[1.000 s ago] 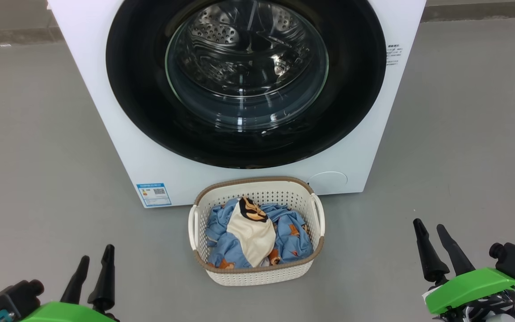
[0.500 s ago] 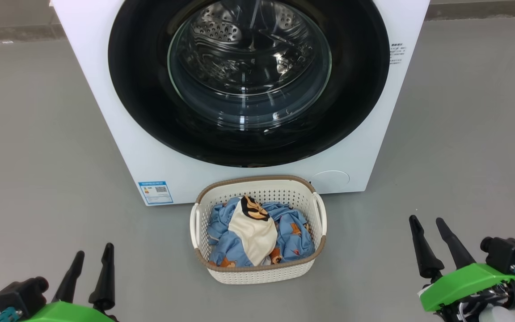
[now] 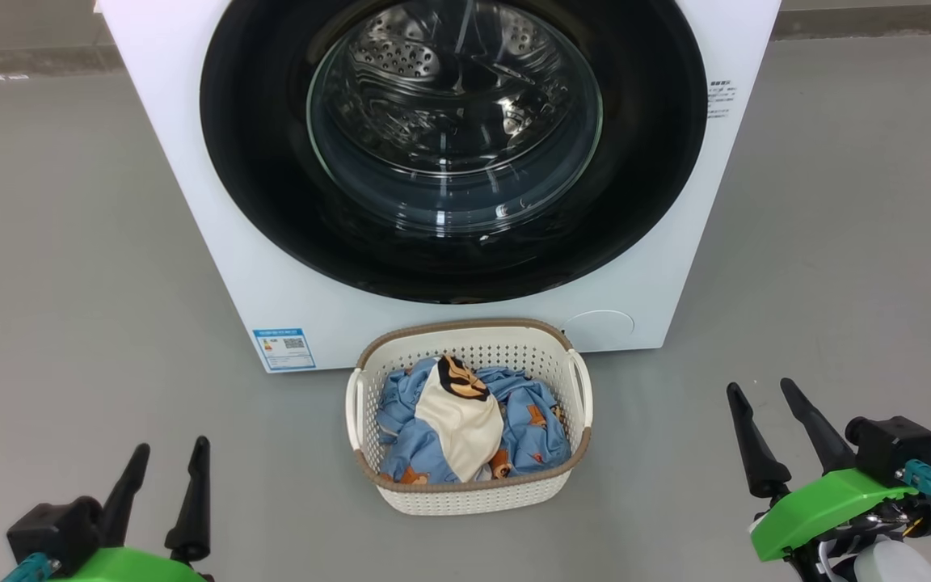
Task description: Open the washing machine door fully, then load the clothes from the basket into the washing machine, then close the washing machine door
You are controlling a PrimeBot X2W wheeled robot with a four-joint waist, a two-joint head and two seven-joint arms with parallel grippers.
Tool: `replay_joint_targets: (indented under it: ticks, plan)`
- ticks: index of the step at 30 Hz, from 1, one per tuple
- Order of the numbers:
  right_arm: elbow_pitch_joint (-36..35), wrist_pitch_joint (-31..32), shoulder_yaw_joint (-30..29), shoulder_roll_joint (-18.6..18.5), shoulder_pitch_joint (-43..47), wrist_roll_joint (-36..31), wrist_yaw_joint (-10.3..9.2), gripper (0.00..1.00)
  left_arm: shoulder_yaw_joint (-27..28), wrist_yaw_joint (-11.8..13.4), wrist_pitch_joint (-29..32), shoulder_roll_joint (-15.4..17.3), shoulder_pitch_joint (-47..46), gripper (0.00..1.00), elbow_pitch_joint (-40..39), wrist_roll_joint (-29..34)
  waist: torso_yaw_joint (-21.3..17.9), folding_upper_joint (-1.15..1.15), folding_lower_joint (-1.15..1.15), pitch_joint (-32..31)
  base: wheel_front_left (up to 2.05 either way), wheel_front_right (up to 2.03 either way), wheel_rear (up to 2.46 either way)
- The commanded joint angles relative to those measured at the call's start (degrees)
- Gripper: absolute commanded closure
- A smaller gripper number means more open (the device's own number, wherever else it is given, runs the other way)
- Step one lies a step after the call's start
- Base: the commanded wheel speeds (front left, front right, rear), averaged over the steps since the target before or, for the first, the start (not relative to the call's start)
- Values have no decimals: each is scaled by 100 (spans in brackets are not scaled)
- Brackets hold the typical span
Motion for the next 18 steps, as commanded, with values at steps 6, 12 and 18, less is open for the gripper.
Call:
replay_joint_targets:
  ticks: [6, 12, 18]
  plan:
    - [-90, -169, 197, -128, -318, -467, 9, 0, 190, -15, -167, 205, -330, 0, -147, 482, 9, 0, 0, -9, 0, 0, 0]
    - [-115, -270, 213, -170, -359, -845, 10, 0, 271, -16, -268, 204, -334, 0, -87, 857, 9, 0, 0, -16, 0, 0, 0]
    - [-98, -345, 190, -167, -367, -1098, 10, 0, 312, -17, -344, 193, -362, 0, 41, 1147, 18, 0, 0, -22, 0, 0, 0]
